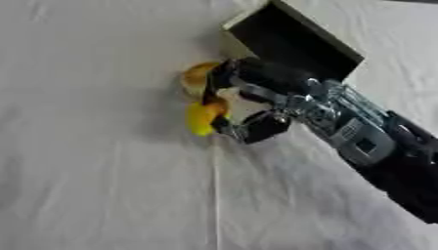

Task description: Pick up objects on the table and place them in the box.

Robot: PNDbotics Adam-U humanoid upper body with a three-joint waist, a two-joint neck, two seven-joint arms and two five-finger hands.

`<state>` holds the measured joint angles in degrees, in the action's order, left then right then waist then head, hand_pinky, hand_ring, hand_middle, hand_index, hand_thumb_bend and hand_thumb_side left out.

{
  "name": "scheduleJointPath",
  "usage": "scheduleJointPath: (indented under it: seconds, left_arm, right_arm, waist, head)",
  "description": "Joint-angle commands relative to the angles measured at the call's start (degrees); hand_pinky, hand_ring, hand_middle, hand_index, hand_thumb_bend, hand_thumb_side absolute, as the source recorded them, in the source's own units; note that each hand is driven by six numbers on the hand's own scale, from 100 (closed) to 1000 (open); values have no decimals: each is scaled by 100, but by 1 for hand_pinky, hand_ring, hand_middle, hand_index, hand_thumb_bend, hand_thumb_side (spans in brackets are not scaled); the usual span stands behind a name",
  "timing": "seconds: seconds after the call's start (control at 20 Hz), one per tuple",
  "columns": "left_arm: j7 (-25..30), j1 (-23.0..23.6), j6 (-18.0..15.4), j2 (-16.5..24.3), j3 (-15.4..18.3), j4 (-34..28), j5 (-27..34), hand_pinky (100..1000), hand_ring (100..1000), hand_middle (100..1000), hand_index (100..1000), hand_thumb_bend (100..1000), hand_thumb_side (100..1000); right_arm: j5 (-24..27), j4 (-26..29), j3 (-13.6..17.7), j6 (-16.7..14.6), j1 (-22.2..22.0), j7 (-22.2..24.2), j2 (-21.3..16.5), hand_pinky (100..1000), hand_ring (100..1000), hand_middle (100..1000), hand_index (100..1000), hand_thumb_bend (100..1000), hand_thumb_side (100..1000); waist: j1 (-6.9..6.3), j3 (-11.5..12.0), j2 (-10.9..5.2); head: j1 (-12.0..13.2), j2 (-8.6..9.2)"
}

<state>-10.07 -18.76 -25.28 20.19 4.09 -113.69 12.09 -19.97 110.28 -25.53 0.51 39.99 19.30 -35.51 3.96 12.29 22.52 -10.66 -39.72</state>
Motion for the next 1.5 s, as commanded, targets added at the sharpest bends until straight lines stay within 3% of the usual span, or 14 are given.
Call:
scheduleJointPath:
  seconds: [0.05,0.35,0.5,0.65,0.75,1.0,1.5]
  left_arm:
    - [-9,-49,-14,153,35,-91,1,890,820,813,895,100,647]
    - [-15,-33,-19,171,39,-91,-6,890,820,814,895,100,647]
    - [-9,-35,-14,171,34,-91,-11,890,820,814,895,100,647]
    - [-4,-36,-11,170,31,-91,-12,891,820,814,895,100,646]
    - [2,-36,-9,173,28,-91,-16,891,820,814,895,100,646]
    - [-4,-52,-33,182,35,-91,-18,891,821,815,895,100,645]
    - [8,-68,-26,141,21,-91,-5,892,820,815,894,100,646]
  right_arm:
    - [702,405,456,234,151,-8,-234,840,742,518,565,100,100]
    - [1553,431,1234,480,311,-418,-755,840,739,516,564,100,100]
    - [1505,421,1472,840,266,-671,-1083,838,737,518,566,100,100]
    - [1414,408,1520,974,230,-763,-1192,838,735,522,570,100,100]
    - [1198,84,1576,1063,142,-843,-1347,840,734,521,570,100,100]
    - [820,-646,1590,911,-4,-930,-1405,841,737,523,574,100,100]
    - [278,-1554,1336,416,-75,-762,-1345,836,742,542,589,100,100]
  waist:
    - [-55,-18,-144]
    - [-65,-52,-167]
    - [-58,-50,-167]
    - [-56,-48,-164]
    - [-56,-51,-152]
    - [-71,-36,-136]
    - [-91,15,-104]
  head:
    - [16,36]
    - [36,34]
    - [30,63]
    - [27,71]
    - [33,73]
    - [21,97]
    - [-110,216]
